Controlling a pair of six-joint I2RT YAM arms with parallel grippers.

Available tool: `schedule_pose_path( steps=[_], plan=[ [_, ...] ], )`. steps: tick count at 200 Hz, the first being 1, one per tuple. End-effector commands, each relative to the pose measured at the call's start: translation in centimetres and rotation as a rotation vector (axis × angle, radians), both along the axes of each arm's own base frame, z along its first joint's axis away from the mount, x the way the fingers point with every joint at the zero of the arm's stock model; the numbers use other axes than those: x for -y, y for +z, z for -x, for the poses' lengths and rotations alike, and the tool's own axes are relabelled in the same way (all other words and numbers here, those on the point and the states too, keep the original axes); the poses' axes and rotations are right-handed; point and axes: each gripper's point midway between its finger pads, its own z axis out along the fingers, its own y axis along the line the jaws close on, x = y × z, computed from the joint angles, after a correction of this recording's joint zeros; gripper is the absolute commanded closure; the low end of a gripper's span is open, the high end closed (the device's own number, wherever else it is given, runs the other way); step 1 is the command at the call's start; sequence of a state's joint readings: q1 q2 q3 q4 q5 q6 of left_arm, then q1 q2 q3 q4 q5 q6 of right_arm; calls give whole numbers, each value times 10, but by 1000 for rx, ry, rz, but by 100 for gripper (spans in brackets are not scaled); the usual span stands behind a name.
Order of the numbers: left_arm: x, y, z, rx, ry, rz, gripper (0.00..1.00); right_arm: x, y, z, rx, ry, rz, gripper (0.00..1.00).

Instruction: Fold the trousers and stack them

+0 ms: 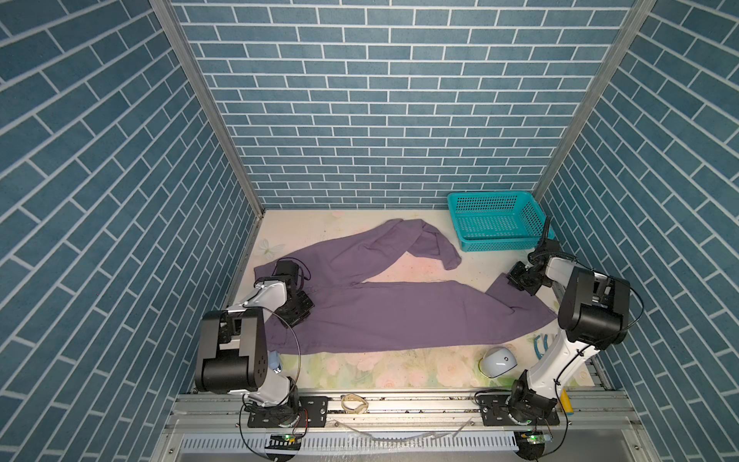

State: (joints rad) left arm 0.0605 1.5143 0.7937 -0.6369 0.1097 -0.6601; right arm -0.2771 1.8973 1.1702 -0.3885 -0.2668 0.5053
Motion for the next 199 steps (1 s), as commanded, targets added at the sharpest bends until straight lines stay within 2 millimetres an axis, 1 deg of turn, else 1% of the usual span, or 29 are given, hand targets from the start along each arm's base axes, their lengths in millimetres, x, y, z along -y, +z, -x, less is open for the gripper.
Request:
schedule_pose_path(
  steps=[1, 16, 23, 39, 55, 76, 87, 101, 112, 120, 132, 141, 161, 175, 178, 183, 199],
  plan=[
    [-21, 2, 25, -83, 0, -87, 86, 9, -27, 5, -96, -79, -52, 98],
    [-33, 6, 35, -81, 39, -94, 86, 13, -24, -2, -78, -102, -67, 98],
    [-41, 8, 40, -77, 71, -94, 86, 17, -22, -1, -86, -120, -49, 98],
    [-57, 14, 49, -55, 126, -103, 85, 40, -12, 5, -89, -178, 29, 97],
    [-69, 22, 51, -31, 153, -123, 83, 62, -3, 15, -78, -254, 38, 95],
    [-73, 23, 47, -24, 166, -124, 83, 89, 1, 35, -66, -374, -6, 95],
    [-73, 22, 46, -33, 172, -117, 83, 97, 5, 44, -41, -415, -15, 95],
    [-68, 20, 41, -19, 178, -83, 84, 99, 13, 52, -10, -427, 6, 94],
    [-63, 20, 38, -1, 181, -61, 84, 99, 22, 53, 15, -428, 21, 94],
    [-60, 22, 36, 13, 181, -51, 83, 96, 27, 53, 37, -431, 15, 94],
    [-55, 28, 33, 36, 164, -50, 83, 92, 41, 49, 82, -423, 16, 92],
    [-50, 34, 30, 49, 140, -59, 80, 89, 51, 45, 109, -406, 26, 92],
    [-36, 51, 24, 78, 83, -94, 72, 69, 75, 31, 166, -323, 82, 91],
    [-24, 62, 18, 114, 62, -96, 67, 41, 89, 18, 200, -213, 165, 91],
    [-21, 64, 16, 123, 61, -95, 65, 31, 92, 14, 209, -174, 173, 91],
    [-17, 68, 12, 140, 56, -94, 63, 20, 94, 10, 212, -133, 215, 91],
    [0, 81, -1, 199, 28, -98, 53, -22, 101, -6, 234, 23, 283, 83]
  ],
)
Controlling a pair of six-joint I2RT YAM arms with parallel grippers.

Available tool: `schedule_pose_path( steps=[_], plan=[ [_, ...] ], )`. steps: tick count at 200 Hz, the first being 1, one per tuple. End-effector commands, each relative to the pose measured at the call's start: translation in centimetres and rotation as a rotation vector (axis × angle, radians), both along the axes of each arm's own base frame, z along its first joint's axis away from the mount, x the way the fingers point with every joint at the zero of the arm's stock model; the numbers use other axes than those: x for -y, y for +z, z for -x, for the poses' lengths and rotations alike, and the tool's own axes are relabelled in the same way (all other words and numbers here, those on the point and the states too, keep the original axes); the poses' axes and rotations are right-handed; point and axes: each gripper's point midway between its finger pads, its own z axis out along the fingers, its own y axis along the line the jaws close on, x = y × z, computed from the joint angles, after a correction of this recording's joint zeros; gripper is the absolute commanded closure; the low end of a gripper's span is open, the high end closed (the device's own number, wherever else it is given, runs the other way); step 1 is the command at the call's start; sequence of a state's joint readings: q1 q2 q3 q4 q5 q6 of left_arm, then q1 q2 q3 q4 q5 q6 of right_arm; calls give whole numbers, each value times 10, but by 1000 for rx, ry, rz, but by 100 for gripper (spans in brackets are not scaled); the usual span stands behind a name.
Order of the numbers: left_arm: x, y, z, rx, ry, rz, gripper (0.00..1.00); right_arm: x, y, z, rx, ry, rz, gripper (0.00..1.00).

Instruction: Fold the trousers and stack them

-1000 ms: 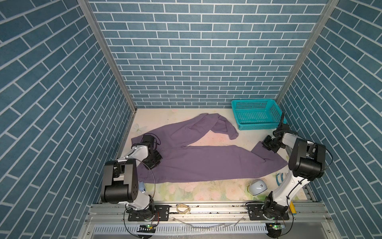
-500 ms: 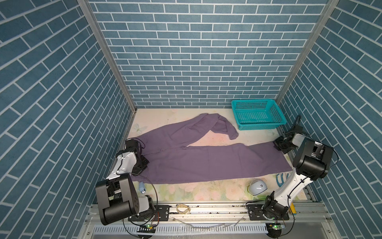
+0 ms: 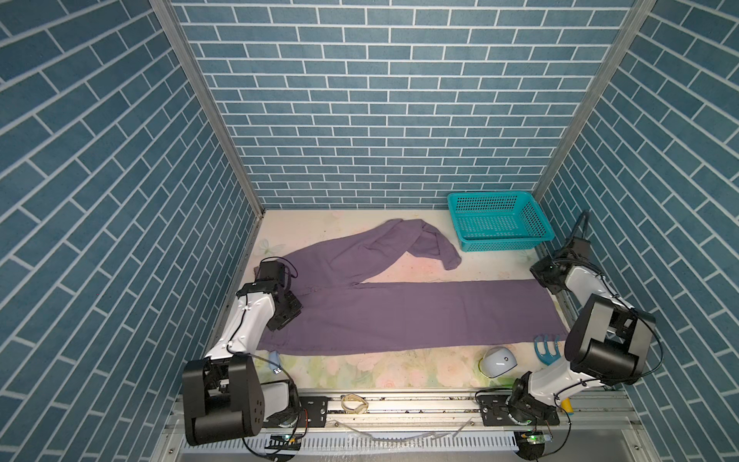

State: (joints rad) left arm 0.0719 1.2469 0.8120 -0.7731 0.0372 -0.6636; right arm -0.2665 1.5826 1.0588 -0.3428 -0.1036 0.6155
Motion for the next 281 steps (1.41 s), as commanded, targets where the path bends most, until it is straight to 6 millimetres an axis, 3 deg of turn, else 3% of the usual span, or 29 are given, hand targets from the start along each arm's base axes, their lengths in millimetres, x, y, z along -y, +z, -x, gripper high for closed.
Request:
schedule_pose_path(
  steps=[1, 32, 63, 96, 125, 141, 159, 191, 225, 234, 260, 281],
  plan=[
    [16, 20, -12, 57, -5, -20, 52, -46, 16, -19, 14, 181, 156, 83],
    [54, 21, -35, 71, -109, -27, 45, -110, 16, -34, 11, 382, 255, 71],
    [92, -4, -48, 23, -166, -1, 37, -143, 8, -33, 5, 459, 255, 71],
    [126, -7, -75, 54, -215, -10, 34, -158, -7, -23, -27, 503, 237, 71],
    [155, 6, -108, 89, -287, -30, 50, -159, -14, -13, -49, 517, 226, 75],
    [171, 7, -122, 95, -322, -32, 49, -158, -15, -7, -58, 514, 216, 76],
    [184, -7, -132, 68, -345, -19, 43, -160, -13, -2, -50, 513, 197, 77],
    [192, -42, -134, -16, -369, -6, 40, -160, -2, 4, -37, 523, 197, 76],
    [191, -58, -123, -39, -373, 11, 43, -159, -1, 8, -49, 531, 203, 76],
    [189, -62, -117, -45, -371, 14, 48, -159, -2, 8, -50, 532, 200, 76],
    [174, -70, -98, -77, -363, 14, 77, -162, -7, 8, -61, 536, 185, 76],
    [149, -76, -77, -100, -312, 20, 87, -164, -10, 5, -63, 541, 176, 76]
  ],
)
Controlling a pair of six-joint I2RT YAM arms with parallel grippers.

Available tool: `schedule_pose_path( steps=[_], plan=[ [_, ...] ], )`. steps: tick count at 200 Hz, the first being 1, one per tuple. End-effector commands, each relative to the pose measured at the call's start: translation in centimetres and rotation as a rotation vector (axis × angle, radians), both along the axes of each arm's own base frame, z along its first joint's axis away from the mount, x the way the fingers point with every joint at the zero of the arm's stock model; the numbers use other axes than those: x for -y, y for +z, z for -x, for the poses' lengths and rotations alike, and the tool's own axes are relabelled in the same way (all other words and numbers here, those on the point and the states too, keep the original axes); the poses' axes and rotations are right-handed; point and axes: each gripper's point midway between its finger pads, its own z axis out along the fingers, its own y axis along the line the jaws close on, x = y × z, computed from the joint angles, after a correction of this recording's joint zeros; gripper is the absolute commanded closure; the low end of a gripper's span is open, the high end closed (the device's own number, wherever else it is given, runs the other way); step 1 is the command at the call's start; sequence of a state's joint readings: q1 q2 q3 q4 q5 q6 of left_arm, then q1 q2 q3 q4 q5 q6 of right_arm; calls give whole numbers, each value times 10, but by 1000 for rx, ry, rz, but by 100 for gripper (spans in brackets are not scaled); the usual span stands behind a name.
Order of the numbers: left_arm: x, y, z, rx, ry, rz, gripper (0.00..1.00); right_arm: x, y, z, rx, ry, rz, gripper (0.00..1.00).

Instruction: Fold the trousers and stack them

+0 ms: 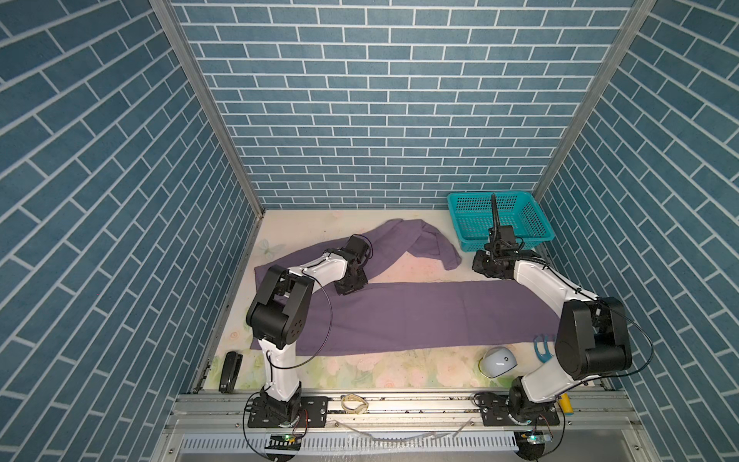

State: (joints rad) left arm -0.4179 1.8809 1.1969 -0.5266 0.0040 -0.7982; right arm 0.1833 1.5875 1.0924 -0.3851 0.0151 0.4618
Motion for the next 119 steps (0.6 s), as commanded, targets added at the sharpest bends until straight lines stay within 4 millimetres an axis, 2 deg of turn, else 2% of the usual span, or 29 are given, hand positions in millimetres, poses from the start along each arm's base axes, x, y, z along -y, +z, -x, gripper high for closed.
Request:
schedule_pose_path(
  steps=[1, 25, 52, 72, 82, 86, 108, 119],
  plan=[
    [-26, -17, 38, -100, 41, -2, 87, -3, -14, 9, -50, 29, 2, 76],
    [-58, -17, 64, -105, 110, 3, 91, -7, -15, 4, -51, 39, -11, 76],
    [-91, -17, 98, -129, 171, -21, 91, -16, -15, -1, -51, 59, -32, 75],
    [-110, -16, 119, -136, 215, -34, 89, -30, -18, -2, -54, 106, -19, 72],
    [-118, -11, 122, -125, 238, -32, 89, -38, -21, -2, -65, 135, -10, 70],
    [-122, -15, 132, -142, 246, -37, 89, -42, -23, -2, -70, 148, -7, 68],
    [-133, -9, 140, -126, 269, -40, 85, -60, -36, -8, -108, 207, 15, 59],
    [-134, -5, 141, -119, 270, -44, 84, -66, -43, -14, -116, 226, 21, 58]
  ],
)
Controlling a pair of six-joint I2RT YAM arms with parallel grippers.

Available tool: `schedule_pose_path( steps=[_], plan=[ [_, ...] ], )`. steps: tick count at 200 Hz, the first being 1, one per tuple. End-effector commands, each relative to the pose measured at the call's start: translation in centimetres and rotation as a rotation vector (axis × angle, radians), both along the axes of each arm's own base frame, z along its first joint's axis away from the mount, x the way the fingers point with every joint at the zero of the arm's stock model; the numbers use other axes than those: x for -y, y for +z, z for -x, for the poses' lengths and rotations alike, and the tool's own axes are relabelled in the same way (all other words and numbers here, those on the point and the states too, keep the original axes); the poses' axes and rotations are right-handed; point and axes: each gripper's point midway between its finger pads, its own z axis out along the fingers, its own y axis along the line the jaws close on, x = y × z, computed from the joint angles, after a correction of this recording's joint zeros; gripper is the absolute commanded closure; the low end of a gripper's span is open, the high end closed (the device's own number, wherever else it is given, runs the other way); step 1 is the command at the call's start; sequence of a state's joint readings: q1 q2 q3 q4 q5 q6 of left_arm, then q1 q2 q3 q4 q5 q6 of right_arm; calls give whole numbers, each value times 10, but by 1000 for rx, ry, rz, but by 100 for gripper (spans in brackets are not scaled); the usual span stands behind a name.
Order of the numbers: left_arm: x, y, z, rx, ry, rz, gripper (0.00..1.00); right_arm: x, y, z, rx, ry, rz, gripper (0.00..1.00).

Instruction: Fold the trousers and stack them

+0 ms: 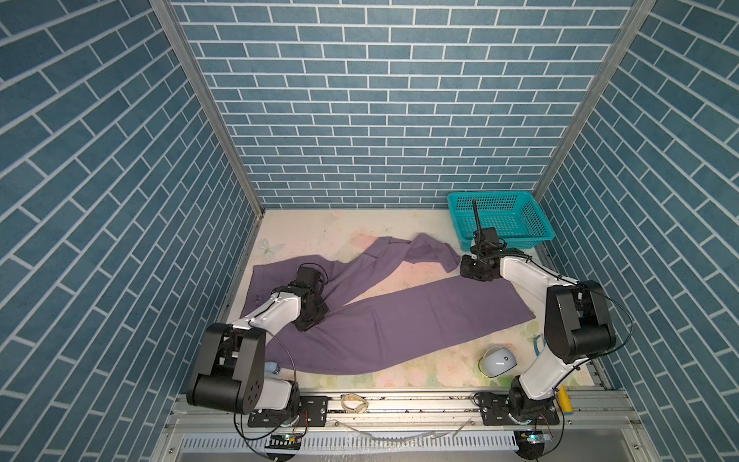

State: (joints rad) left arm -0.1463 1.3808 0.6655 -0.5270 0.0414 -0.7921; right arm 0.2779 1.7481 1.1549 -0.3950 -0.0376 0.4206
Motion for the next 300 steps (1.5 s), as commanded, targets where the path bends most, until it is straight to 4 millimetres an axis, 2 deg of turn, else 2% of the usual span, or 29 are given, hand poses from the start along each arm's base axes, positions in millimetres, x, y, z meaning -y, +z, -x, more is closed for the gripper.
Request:
schedule_pose_path(
  steps=[1, 29, 65, 74, 83, 97, 109, 129, 170, 190, 204, 209, 211, 230, 250, 266, 269, 283, 286, 292, 300],
  plan=[
    [-17, -4, 28, -86, 13, -58, 84, -18, -2, -15, -5, 71, 15, 58],
    [-17, -3, 29, -83, 10, -61, 83, -25, -12, -34, -8, 52, 0, 55],
    [-18, -11, 31, -106, 12, -45, 82, -29, -20, -63, -6, 32, 3, 54],
    [-17, -12, 31, -111, 12, -37, 82, -29, -23, -68, -19, 30, 1, 60],
    [-17, -11, 30, -110, 12, -34, 82, -31, -21, -72, -16, 31, -13, 70],
    [-18, -9, 30, -106, 9, -34, 82, -33, -11, -77, 11, 30, -26, 84],
    [-20, -7, 29, -97, 13, -35, 82, -34, 4, -81, 49, 26, -39, 100],
    [-27, -2, 28, -88, 31, -29, 82, -36, 34, -86, 106, 30, -56, 100],
    [-44, 4, 26, -67, 90, -3, 85, -34, 115, -95, 261, 46, -60, 100],
    [-52, 6, 24, -61, 120, 2, 85, -39, 156, -109, 358, 72, -70, 100],
    [-58, 9, 21, -53, 143, 13, 85, -43, 176, -123, 386, 84, -58, 100],
    [-59, 10, 20, -51, 149, 17, 85, -44, 188, -131, 403, 86, -53, 100],
    [-60, 11, 20, -50, 152, 19, 85, -44, 186, -133, 396, 90, -47, 100],
    [-67, 14, 19, -50, 178, 29, 86, -49, 232, -157, 466, 104, -46, 100],
    [-71, 15, 23, -60, 196, 28, 86, -49, 265, -162, 549, 108, -67, 100],
    [-75, 15, 23, -60, 205, 26, 86, -44, 260, -154, 575, 103, -71, 100],
    [-75, 15, 23, -58, 206, 27, 86, -43, 249, -152, 562, 104, -70, 100],
    [-77, 11, 26, -65, 216, 33, 86, -35, 223, -134, 554, 94, -85, 100],
    [-77, 9, 28, -71, 218, 34, 86, -31, 208, -130, 530, 87, -82, 100],
    [-78, 7, 29, -74, 220, 36, 86, -25, 197, -121, 524, 71, -87, 100],
    [-78, 4, 31, -82, 224, 43, 86, -13, 167, -106, 475, 40, -91, 100]
  ],
)
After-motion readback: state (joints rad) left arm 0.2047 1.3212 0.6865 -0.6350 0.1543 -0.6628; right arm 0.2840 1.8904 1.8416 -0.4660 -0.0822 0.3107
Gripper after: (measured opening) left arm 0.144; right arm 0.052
